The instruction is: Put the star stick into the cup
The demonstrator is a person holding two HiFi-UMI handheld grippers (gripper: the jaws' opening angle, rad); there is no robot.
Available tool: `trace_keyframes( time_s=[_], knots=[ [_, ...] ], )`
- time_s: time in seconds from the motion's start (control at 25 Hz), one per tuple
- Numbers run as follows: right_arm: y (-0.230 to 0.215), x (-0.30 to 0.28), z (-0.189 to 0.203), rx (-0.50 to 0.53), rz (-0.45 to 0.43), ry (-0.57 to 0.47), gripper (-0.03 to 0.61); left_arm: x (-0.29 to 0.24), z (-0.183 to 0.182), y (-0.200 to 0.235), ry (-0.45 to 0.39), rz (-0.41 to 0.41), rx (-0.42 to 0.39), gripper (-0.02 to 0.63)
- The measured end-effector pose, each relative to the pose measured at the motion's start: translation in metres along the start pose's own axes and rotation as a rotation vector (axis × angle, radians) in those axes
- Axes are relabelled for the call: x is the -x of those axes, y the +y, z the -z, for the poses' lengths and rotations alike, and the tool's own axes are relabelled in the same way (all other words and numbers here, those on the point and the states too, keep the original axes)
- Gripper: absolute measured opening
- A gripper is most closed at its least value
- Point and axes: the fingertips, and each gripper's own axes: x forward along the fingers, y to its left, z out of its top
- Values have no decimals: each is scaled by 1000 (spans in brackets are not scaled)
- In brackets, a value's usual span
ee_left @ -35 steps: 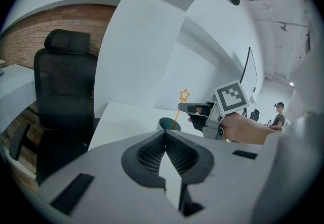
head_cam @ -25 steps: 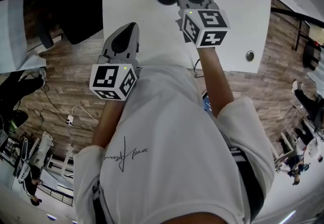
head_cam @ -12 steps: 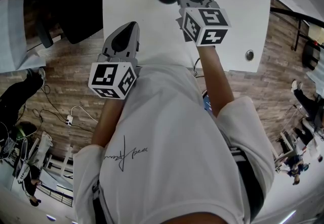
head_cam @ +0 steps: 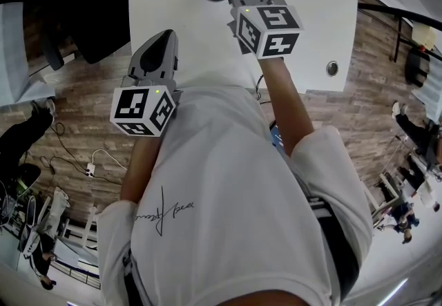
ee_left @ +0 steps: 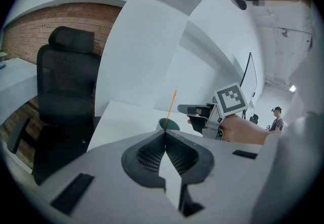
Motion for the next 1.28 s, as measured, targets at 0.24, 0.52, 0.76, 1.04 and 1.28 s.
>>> trace_keyframes(
  time_s=[0.24,0.52,0.76,1.04,1.28],
  knots=[
    [-1,7,0,7,2,6,18,1,-1,-2,-12,8,2,9],
    [-5,13,4,26,12,24,18,-1,-2,-2,-16,36,5,9],
    [-10,23,6,33,13,37,18,-3,-4,-5,-22,59,25,9],
    [-11,35,5,36,21,37,18,0,-5,-4,-31,69,21,9],
    [-9,46,2,35,32,26,18,3,-9,-7,-45,81,14,9]
  ],
)
